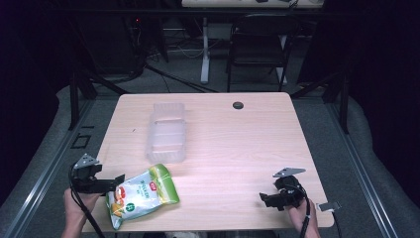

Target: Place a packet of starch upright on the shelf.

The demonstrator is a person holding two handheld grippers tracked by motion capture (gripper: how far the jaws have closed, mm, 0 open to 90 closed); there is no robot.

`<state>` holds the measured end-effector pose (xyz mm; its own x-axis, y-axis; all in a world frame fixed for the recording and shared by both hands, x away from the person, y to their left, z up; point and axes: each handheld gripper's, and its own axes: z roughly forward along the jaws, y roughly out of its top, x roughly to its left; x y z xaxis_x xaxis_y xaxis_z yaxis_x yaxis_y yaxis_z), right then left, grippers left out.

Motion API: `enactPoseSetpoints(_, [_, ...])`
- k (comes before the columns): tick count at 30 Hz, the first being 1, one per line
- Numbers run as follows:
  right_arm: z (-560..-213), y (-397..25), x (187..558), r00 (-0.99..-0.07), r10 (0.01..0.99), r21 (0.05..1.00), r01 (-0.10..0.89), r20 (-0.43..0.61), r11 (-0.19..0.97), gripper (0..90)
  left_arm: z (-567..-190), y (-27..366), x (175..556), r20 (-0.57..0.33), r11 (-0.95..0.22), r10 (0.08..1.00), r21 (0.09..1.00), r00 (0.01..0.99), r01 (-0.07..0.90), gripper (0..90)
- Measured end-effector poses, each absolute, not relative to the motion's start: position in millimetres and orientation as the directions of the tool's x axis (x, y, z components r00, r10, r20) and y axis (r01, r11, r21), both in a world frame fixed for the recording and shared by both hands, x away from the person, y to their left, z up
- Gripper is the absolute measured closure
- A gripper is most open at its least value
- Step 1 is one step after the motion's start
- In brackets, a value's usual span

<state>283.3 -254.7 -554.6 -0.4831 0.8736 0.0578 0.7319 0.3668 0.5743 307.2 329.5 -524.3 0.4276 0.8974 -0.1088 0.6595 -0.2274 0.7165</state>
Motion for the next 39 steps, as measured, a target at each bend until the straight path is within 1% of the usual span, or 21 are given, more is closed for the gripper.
enactPoseSetpoints(11, [-554.0, -257.7, 282.7, -0.462, 0.883, 0.588, 0.737, 0.078, 0.334, 14.9, -522.6, 330.7, 307.4, -0.112, -0.217, 0.896, 0.733, 0.429, 0.644, 0.2])
enactPoseSetpoints(16, [-554.5, -256.7, 282.2, -0.472, 0.878, 0.584, 0.735, 0.074, 0.346, 14.9, -522.2, 328.1, 308.4, -0.110, -0.224, 0.893, 0.733, 0.437, 0.643, 0.2])
enactPoseSetpoints(20, [-554.4, -255.3, 282.1, -0.489, 0.871, 0.572, 0.731, 0.057, 0.373, 14.9, -518.3, 327.2, 309.5, -0.124, -0.224, 0.888, 0.724, 0.443, 0.652, 0.2])
enactPoseSetpoints(21, [-554.5, -255.0, 282.0, -0.491, 0.870, 0.571, 0.729, 0.054, 0.376, 14.9, -515.6, 326.9, 309.2, -0.123, -0.218, 0.889, 0.733, 0.441, 0.644, 0.2])
enactPoseSetpoints(22, [-554.8, -254.4, 281.8, -0.493, 0.869, 0.568, 0.730, 0.051, 0.380, 15.0, -511.3, 326.8, 308.7, -0.140, -0.210, 0.883, 0.737, 0.448, 0.643, 0.2])
enactPoseSetpoints(25, [-554.2, -254.2, 281.3, -0.495, 0.867, 0.573, 0.726, 0.050, 0.381, 14.9, -508.4, 324.5, 308.7, -0.145, -0.211, 0.877, 0.741, 0.458, 0.638, 0.1])
enactPoseSetpoints(32, [-553.7, -254.0, 281.0, -0.497, 0.867, 0.575, 0.723, 0.048, 0.383, 14.9, -506.4, 313.5, 315.0, -0.159, -0.247, 0.847, 0.727, 0.508, 0.640, 0.2])
enactPoseSetpoints(39, [-554.3, -252.3, 282.6, -0.503, 0.863, 0.575, 0.719, 0.044, 0.390, 15.0, -506.7, 299.9, 320.0, -0.149, -0.294, 0.826, 0.710, 0.544, 0.640, 0.5])
